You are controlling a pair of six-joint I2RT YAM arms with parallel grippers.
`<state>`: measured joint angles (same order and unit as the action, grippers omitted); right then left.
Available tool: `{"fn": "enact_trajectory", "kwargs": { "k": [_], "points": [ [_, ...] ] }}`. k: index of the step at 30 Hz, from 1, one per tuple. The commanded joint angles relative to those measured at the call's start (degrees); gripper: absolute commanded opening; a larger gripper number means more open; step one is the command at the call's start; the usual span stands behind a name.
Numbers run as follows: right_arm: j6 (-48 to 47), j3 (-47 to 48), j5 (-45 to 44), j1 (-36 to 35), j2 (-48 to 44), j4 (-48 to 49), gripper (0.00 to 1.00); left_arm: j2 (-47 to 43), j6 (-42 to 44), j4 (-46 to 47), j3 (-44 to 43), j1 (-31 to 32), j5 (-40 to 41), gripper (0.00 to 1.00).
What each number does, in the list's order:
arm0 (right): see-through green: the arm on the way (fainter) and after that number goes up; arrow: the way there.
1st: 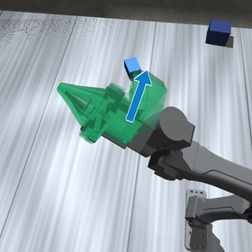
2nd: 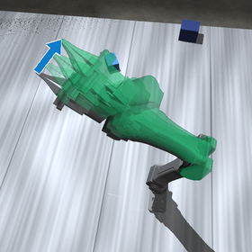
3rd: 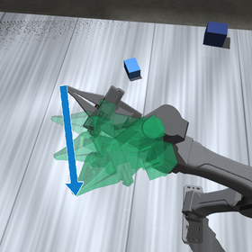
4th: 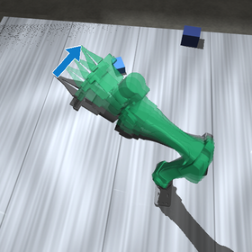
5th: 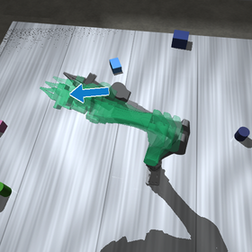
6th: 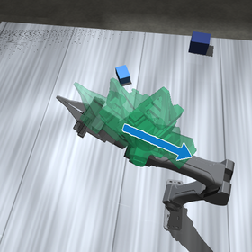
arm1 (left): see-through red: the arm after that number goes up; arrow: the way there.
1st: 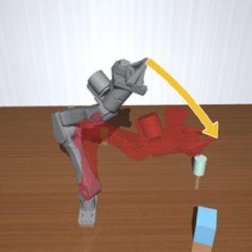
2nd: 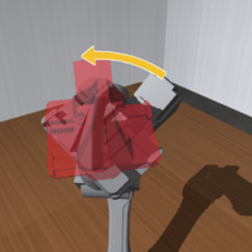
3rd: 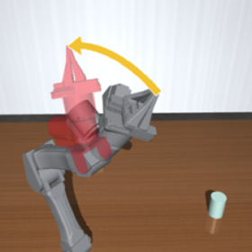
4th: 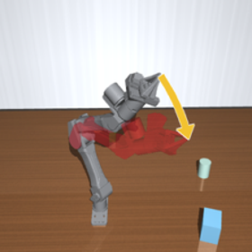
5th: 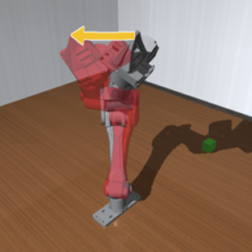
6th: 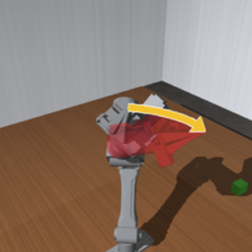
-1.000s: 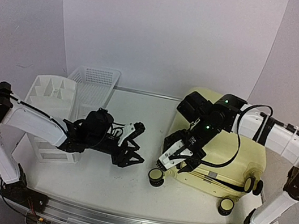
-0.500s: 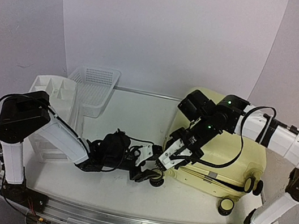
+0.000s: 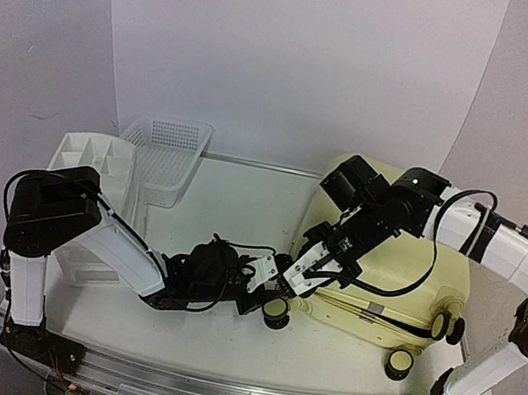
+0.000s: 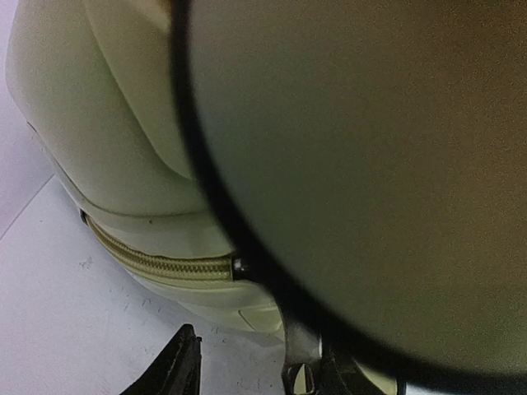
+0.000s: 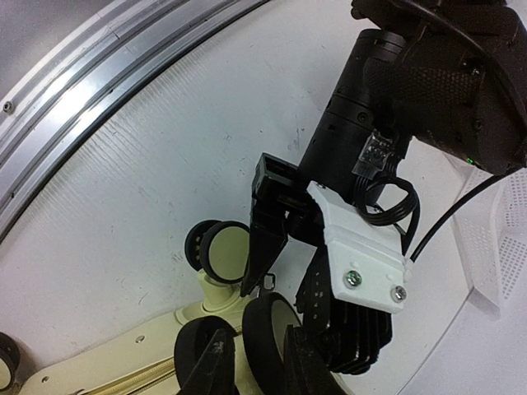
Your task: Open, take out, and arrange the luggage
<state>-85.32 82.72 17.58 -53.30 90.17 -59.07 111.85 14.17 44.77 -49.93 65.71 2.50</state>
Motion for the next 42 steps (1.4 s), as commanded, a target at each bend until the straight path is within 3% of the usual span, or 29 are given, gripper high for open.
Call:
{"fn": "enact_trajectory", "kwargs": {
  "k": [1, 6, 15, 25, 28, 29, 38, 40, 42],
  "points": [
    [1.8, -1.0, 0.6, 0.4, -2.4, -5.3, 0.19, -0.3, 2.1, 3.0, -2.6, 1.1, 2.6, 0.4],
    [2.0, -1.4, -0.1, 0.4, -2.4, -5.3, 0.16, -1.3, 2.1, 3.0, -1.9, 1.8, 1.7, 0.26],
    [2.7, -2.8, -1.5, 0.4, -3.1, -5.3, 0.19, -2.2, 1.8, 3.0, -1.4, 2.0, -0.7, 0.01],
    [1.3, -6.1, -3.9, 0.5, -5.9, -2.8, 0.7, -6.1, -8.5, 2.8, 1.9, 1.2, -11.9, 0.0],
    [1.2, -7.9, -4.6, 0.5, -6.6, 0.8, 0.96, -6.5, -10.8, 2.7, 2.4, 1.0, -14.2, 0.0],
    [1.2, -8.2, -4.6, 0.5, -6.5, 1.8, 0.98, -6.6, -11.5, 2.7, 2.3, 0.8, -14.5, 0.0],
    [-2.3, -7.0, -6.0, 0.5, -3.2, 5.2, 0.98, -4.2, -24.3, 2.6, 0.2, -5.2, -25.6, 0.0],
    [-3.5, -6.7, -6.7, 0.5, -2.4, 5.3, 0.93, -3.7, -27.5, 2.6, -0.3, -6.8, -27.8, 0.0],
    [-4.0, -6.2, -7.2, 0.4, -1.7, 5.3, 0.8, -3.3, -29.9, 2.7, -0.9, -7.9, -29.1, 0.0]
  ]
}}
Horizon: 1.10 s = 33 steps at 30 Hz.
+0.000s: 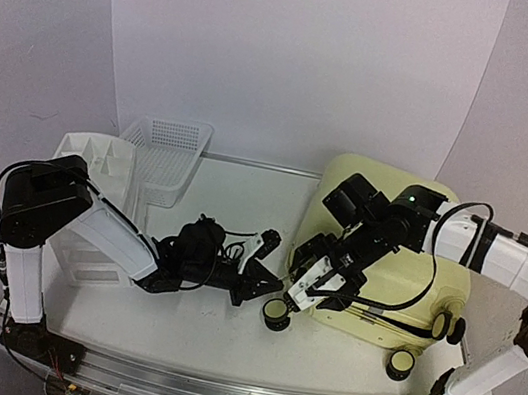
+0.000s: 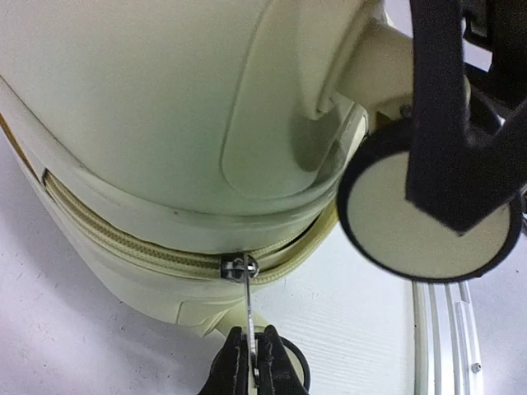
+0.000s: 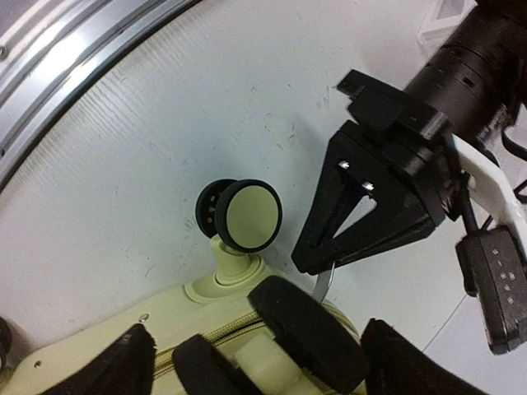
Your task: Open, take out, and arrange the luggage
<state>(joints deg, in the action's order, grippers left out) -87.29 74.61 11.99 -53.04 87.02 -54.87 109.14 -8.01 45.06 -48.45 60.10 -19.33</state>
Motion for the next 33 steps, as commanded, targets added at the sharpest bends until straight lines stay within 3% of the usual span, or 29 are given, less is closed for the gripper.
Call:
{"fn": "enact_trajectory", "kwargs": {
  "k": [1, 6, 11, 15, 22, 29, 33],
  "points": [
    [-2.2, 2.2, -1.9, 0.1, 1.8, 1.0, 0.76, -0.6, -8.5, 2.4, -2.5, -2.6, -7.5, 0.0],
    [-2.7, 3.2, -2.5, 0.2, 3.3, 0.9, 0.67, -1.2, -8.8, 1.5, -2.9, -2.9, -6.7, 0.0],
    [-2.1, 3.2, -2.1, 0.1, 3.0, 0.8, 0.59, -0.2, -5.9, 1.0, -4.7, -2.9, -13.0, 0.0],
    [-1.7, 3.3, -1.8, 0.1, 2.7, 0.0, 0.44, 0.7, -5.6, -0.3, -6.3, -3.0, -14.6, 0.0],
    [-0.2, 3.2, -1.1, 0.2, 1.6, -2.1, 0.01, -3.7, -3.6, -6.0, -4.5, -3.0, 8.7, 0.0],
    [0.5, 3.2, 2.3, 0.1, -0.6, -6.3, 0.0, -6.3, 0.0, -6.6, -3.9, -7.1, 26.8, 0.0],
    [0.3, 3.4, 4.6, 0.0, -0.7, -8.2, 0.0, -2.9, 1.6, -8.0, -9.2, -9.5, 26.2, 0.0]
  ]
}}
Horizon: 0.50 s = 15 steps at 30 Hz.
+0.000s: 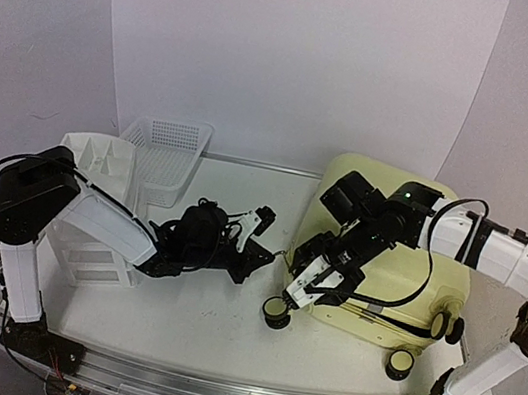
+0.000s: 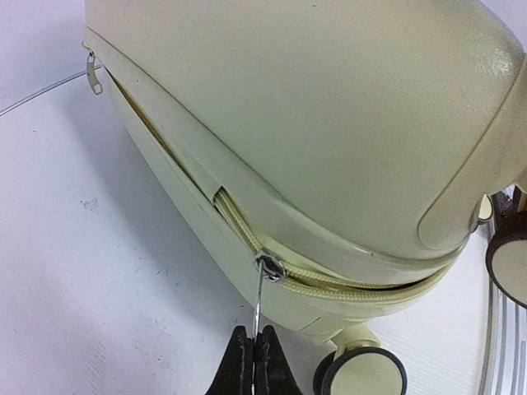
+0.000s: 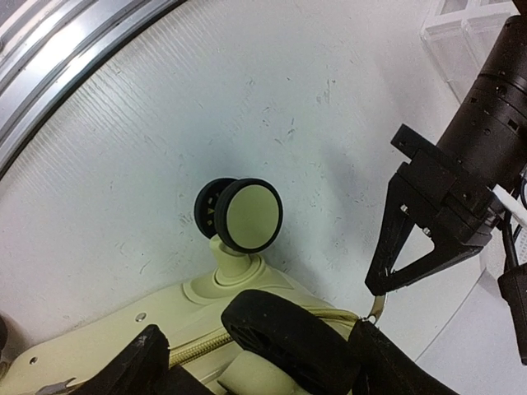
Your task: Open, take out, and arrange the luggage
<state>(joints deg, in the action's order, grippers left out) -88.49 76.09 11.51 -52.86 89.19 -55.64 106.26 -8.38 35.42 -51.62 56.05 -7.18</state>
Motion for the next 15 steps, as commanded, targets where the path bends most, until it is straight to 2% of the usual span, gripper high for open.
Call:
{"fn": "enact_trajectory", "kwargs": {
  "k": [1, 6, 9, 11, 12, 13, 15],
  "points": [
    [1.7, 2.0, 5.7, -0.2, -2.8, -7.4, 0.0, 1.5, 2.6, 1.4, -8.0, -5.8, 13.4, 0.0],
    [5.3, 3.3, 9.5, -0.2, -1.5, -5.8, 0.0, 10.2, 2.4, -0.1, -18.4, -6.2, 10.9, 0.0],
    [11.2, 2.8, 9.6, -0.2, -1.5, -0.3, 0.01, 11.4, 2.1, -0.6, -20.9, -6.3, 10.3, 0.0],
    [19.1, 2.7, 7.7, -0.2, -1.9, 4.5, 0.39, 9.3, 3.4, -1.6, -19.9, -6.4, 9.7, 0.0],
    [23.6, 3.3, 6.7, -0.2, -2.2, 5.9, 0.64, 7.5, 3.7, -3.4, -19.2, -6.5, 9.9, 0.08],
    [28.2, 4.7, 5.4, -0.2, -2.6, 6.6, 0.94, 5.3, 3.8, -5.4, -18.5, -6.4, 10.1, 0.21],
    [38.8, 7.3, 1.5, -0.2, -3.4, 7.8, 0.98, 0.1, 4.0, -9.4, -16.9, -6.4, 9.2, 0.44]
  ]
}}
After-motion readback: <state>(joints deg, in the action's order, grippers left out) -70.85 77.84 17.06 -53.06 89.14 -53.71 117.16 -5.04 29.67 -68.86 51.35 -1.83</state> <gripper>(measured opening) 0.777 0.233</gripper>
